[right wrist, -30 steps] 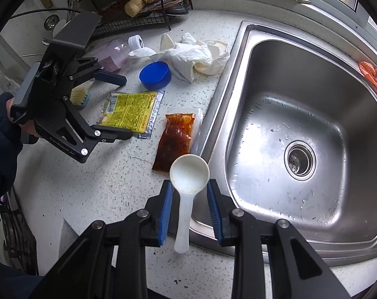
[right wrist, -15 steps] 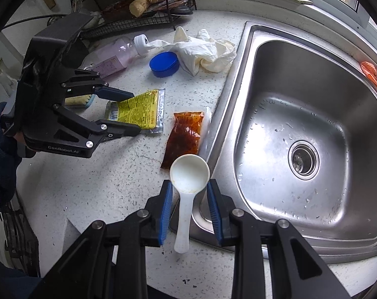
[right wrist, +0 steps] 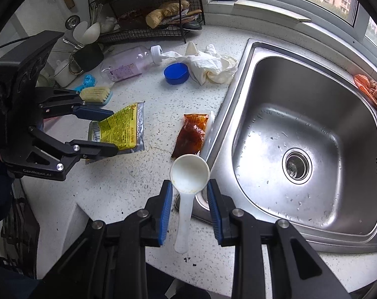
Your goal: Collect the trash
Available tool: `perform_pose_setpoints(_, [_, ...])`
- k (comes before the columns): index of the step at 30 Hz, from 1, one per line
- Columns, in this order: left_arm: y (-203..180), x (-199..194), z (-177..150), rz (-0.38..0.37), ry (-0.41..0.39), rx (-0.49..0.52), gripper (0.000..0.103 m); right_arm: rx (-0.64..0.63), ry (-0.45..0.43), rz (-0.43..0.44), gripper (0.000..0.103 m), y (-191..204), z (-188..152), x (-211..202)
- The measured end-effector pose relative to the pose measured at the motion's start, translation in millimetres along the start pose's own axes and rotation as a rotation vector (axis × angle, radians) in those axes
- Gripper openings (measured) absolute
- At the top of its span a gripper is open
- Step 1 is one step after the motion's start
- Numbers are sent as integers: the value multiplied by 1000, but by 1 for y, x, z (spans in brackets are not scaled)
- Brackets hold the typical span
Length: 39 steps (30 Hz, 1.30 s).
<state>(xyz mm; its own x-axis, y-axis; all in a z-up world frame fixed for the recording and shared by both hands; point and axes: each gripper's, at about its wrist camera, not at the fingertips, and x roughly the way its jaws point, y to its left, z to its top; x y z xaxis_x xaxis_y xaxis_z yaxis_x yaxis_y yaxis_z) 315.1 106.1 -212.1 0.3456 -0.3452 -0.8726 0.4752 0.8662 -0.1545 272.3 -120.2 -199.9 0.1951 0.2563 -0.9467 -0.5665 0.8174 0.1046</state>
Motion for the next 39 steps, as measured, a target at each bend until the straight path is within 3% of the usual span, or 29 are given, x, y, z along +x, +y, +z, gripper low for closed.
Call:
perform_pose_setpoints(6, [-46,-1,-14,38,3,-3,3,-31,-27,7,27,-1,-32,-25])
perform_pose_setpoints(15, [-112,-10,-25,46,-9,-62,3,-33,-60,22,27,-11,-85,-60])
perform_pose_setpoints(23, [-187,15,-36,44,22,-80,3,17,-60,33,27,-29,-147,-74])
perform_pose_setpoints(30, [-230,71,-56,22,65,-105,3,84,0,40,27,-49,-203,-49])
perform_pose_setpoints(39, [-247,199,-96,0,142,-131,3,150,93,16,27,-81,-265,44])
